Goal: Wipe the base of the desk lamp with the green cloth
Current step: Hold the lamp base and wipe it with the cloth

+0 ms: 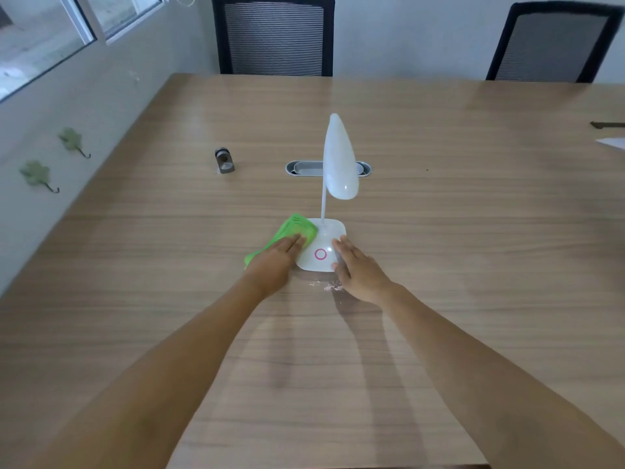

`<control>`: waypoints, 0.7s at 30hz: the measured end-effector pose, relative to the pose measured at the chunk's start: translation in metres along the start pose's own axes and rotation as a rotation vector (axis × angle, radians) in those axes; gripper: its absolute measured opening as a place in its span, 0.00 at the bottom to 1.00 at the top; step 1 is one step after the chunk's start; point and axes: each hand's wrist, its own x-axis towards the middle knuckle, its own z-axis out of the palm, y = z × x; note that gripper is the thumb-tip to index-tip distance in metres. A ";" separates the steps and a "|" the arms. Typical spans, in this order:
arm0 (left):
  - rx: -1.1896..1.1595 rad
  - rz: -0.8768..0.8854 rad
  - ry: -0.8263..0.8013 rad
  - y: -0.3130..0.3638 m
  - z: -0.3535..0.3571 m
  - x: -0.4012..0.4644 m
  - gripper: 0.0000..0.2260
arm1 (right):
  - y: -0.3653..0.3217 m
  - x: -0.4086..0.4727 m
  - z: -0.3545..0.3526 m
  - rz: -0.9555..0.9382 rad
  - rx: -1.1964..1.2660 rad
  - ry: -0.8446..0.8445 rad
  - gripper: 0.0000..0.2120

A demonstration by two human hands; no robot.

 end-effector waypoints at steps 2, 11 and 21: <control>0.021 -0.026 -0.035 -0.014 -0.003 -0.008 0.31 | 0.000 -0.001 0.000 0.001 0.005 -0.002 0.26; 0.039 0.071 0.072 -0.008 -0.010 -0.016 0.33 | -0.002 -0.002 0.000 0.003 0.010 0.005 0.26; 0.074 -0.158 0.040 -0.031 -0.018 -0.022 0.29 | -0.004 -0.003 -0.001 0.007 0.004 -0.004 0.26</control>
